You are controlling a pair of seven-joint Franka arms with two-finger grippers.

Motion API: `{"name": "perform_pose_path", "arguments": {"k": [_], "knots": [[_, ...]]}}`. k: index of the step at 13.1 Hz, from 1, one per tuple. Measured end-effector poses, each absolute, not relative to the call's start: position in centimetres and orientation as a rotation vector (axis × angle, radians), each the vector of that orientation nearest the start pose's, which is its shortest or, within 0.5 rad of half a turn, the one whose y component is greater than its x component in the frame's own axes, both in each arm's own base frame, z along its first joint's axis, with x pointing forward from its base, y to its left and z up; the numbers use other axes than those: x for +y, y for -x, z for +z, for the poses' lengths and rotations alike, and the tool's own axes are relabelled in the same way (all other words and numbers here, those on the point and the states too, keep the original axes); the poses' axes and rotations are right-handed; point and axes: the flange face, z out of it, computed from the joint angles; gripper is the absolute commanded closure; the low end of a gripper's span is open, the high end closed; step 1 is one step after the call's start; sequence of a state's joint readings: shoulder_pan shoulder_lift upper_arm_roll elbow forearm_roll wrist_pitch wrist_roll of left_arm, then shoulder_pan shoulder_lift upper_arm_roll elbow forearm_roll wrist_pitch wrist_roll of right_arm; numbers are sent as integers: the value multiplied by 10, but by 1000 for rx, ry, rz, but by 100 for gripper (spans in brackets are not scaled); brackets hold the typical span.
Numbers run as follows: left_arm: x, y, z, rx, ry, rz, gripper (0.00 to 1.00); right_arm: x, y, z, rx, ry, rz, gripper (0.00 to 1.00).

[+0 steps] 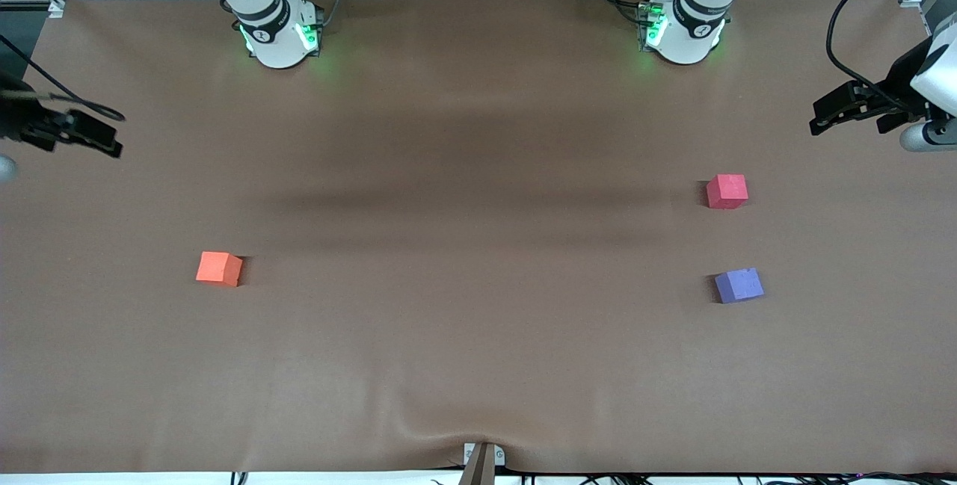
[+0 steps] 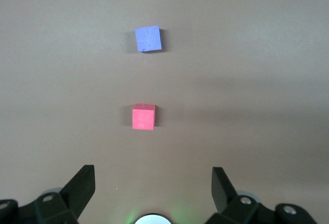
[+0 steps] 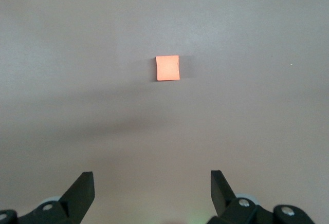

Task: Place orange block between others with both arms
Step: 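Reach the right gripper toward the orange cube, then lower the right gripper over the orange cube and close on it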

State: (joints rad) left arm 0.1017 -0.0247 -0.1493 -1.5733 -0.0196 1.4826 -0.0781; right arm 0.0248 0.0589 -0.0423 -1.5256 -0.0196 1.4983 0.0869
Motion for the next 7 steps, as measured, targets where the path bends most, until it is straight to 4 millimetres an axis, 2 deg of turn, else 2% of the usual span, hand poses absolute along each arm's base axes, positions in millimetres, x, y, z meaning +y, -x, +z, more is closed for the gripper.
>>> {"name": "perform_pose_path", "arguments": {"k": [3,7], "knots": [[-29,-537,629,-46,3151,108,0,-11,-576,543,161,3160,142,0],[-29,-537,628,-43,3151,111,0,-11,-594,434,154,3163,107,0]]}}
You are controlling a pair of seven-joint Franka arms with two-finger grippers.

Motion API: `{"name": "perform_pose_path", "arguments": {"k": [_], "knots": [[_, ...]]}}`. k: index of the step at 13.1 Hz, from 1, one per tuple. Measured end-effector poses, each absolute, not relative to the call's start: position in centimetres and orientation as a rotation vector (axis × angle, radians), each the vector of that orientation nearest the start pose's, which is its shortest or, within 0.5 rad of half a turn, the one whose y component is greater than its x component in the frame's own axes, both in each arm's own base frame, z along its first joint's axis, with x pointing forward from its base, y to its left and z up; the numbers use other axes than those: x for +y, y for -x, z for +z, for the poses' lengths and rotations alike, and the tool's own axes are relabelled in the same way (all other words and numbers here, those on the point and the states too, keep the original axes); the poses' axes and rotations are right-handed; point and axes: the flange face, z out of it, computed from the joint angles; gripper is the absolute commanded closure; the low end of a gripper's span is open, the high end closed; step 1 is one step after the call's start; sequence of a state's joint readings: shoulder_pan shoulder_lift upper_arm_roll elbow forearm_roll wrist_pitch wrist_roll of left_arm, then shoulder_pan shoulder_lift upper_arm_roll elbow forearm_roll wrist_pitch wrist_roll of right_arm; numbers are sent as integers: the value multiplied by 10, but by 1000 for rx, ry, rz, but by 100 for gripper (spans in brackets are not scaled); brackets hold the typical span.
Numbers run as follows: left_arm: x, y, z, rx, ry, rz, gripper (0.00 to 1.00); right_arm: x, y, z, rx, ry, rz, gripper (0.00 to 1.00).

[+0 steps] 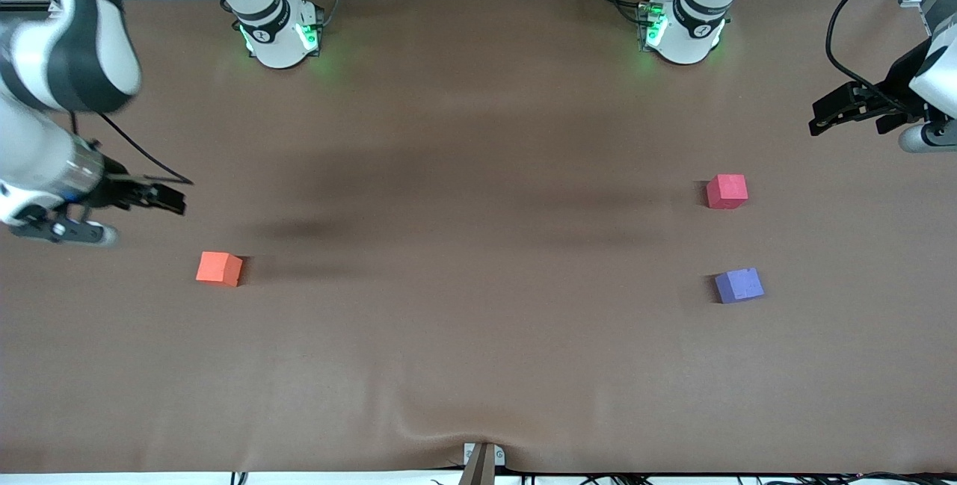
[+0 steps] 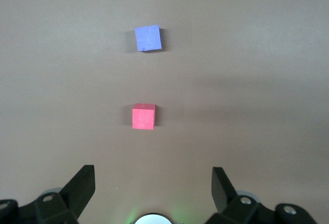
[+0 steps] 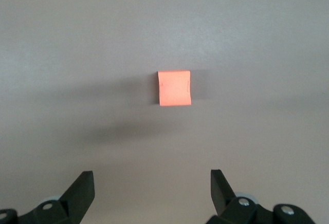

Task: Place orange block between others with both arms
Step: 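Lower the right gripper over the orange cube and close on it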

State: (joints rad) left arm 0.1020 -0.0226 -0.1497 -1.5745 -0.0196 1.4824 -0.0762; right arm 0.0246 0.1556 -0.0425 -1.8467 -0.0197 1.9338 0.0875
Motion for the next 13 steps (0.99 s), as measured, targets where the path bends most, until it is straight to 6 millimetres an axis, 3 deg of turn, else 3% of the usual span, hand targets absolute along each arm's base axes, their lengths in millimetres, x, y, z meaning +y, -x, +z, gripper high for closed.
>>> {"name": "perform_pose_path", "arguments": {"k": [5,13], "knots": [[-29,-538,626,-43,3151,117,0,-14,-628,321,154,3171,57,0],[-27,-538,625,-48,3151,119,0,-45,-639,231,118,3179,14,0]]}}
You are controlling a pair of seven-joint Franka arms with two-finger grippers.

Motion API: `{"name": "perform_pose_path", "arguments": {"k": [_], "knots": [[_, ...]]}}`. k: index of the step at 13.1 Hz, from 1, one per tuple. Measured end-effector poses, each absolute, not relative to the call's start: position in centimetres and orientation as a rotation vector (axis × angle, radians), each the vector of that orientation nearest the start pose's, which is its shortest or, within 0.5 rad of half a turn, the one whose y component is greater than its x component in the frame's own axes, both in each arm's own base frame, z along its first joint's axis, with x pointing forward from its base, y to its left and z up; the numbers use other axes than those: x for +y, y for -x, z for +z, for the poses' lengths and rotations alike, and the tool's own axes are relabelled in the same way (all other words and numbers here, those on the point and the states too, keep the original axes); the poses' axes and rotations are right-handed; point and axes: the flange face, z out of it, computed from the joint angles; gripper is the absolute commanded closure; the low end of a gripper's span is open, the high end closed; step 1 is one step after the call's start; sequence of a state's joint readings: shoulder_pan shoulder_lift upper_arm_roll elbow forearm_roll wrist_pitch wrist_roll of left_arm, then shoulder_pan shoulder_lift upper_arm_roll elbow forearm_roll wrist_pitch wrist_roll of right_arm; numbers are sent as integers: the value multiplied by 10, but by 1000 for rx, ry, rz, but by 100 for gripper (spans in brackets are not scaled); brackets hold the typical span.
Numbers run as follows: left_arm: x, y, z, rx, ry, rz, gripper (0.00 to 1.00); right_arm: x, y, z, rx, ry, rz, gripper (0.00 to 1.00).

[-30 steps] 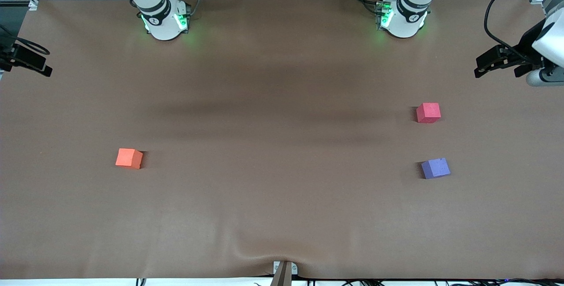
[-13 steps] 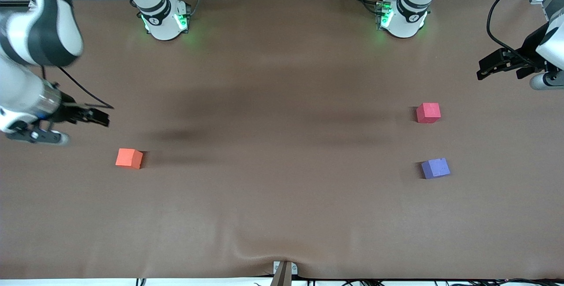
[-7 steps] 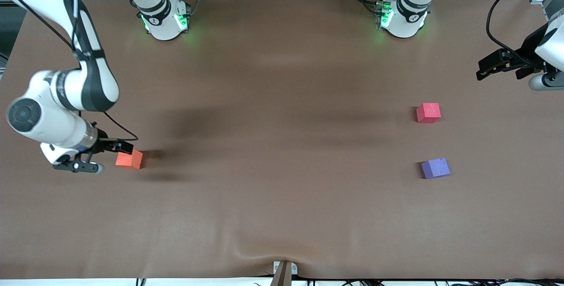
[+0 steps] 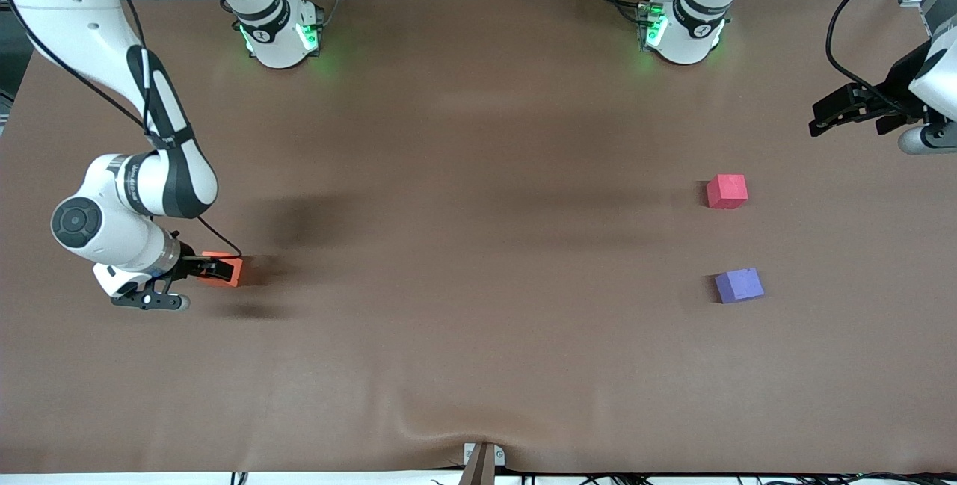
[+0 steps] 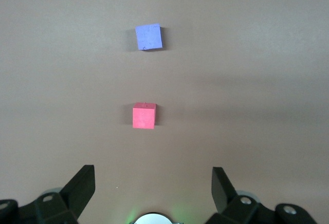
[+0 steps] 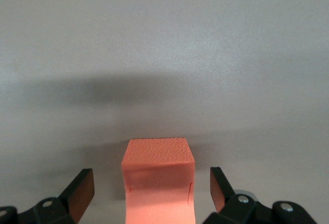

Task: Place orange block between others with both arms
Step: 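Lower the right gripper over the orange cube and close on it, then carry the orange cube with the right gripper toward the table middle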

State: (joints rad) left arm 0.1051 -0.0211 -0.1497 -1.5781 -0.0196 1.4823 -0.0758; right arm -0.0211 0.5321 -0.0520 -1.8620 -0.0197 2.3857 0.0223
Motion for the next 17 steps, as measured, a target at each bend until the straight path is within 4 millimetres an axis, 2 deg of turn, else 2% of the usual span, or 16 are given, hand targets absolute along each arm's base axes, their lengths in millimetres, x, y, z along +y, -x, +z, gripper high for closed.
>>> {"name": "perform_pose_path", "arguments": {"k": [5,6,7,8,9,10,15,17], "knots": [[-27,-538,626,-48,3151,117,0,-44,-634,205,107,3178,77,0],[-27,-537,626,-48,3151,119,0,-44,-633,200,99,3178,88,23],[-27,-537,626,-48,3151,120,0,-44,-633,196,82,3178,98,55],[-27,-537,626,-48,3151,120,0,-44,-632,194,61,3178,103,79],[-27,-537,626,-48,3151,120,0,-44,-632,194,53,3178,106,92],[-27,-537,626,-48,3151,120,0,-44,-632,194,46,3178,108,100],[-26,-537,625,-51,3151,123,0,-41,-634,196,14,3175,120,100],[-24,-537,624,-57,3150,127,0,-33,-638,207,-40,3169,125,100]]}}
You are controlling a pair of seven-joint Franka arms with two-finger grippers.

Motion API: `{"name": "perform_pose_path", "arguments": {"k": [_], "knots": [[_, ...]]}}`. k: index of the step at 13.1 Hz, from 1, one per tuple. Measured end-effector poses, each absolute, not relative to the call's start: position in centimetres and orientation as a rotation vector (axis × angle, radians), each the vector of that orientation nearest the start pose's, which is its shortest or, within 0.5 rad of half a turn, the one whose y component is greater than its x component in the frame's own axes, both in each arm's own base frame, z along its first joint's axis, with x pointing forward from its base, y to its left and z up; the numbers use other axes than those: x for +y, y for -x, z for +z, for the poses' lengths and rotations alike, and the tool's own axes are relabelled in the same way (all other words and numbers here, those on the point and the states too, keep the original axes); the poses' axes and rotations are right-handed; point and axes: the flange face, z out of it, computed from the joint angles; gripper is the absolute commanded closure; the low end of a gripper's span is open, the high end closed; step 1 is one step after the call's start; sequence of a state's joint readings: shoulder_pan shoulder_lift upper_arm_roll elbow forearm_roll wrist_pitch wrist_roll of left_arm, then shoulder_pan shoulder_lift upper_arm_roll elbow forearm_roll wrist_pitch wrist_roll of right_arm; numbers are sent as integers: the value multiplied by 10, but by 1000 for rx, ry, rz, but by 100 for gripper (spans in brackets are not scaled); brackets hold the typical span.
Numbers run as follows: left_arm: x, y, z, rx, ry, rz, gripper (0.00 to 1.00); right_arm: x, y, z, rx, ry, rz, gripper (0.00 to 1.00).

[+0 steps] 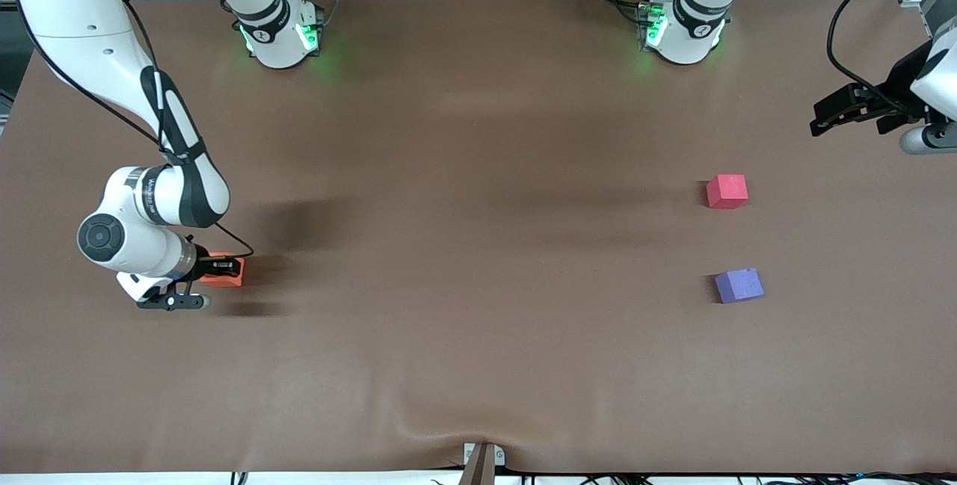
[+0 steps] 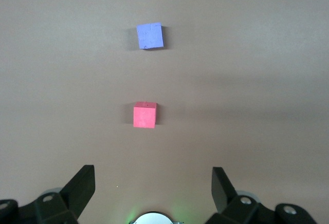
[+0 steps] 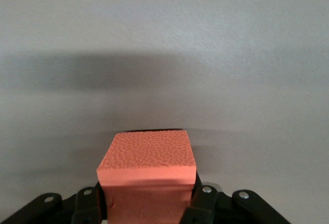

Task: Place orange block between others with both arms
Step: 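Carry the orange cube with the right gripper toward the table middle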

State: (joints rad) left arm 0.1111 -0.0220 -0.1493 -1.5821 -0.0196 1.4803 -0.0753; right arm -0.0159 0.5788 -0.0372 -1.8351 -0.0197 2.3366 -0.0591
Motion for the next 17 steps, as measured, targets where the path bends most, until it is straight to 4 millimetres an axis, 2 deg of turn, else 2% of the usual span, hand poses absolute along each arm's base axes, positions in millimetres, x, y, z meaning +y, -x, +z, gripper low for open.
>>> {"name": "perform_pose_path", "arguments": {"k": [3,6,13,17], "knots": [[-21,-537,622,-55,3151,131,0,-4,-646,246,-123,3142,185,100],[-20,-537,622,-54,3151,133,0,45,-651,277,-237,3100,209,100],[-19,-537,615,-54,3149,158,0,181,-636,293,-531,3007,174,100],[-11,-537,611,-67,3149,171,0,262,-621,292,-432,3028,169,100]]}}
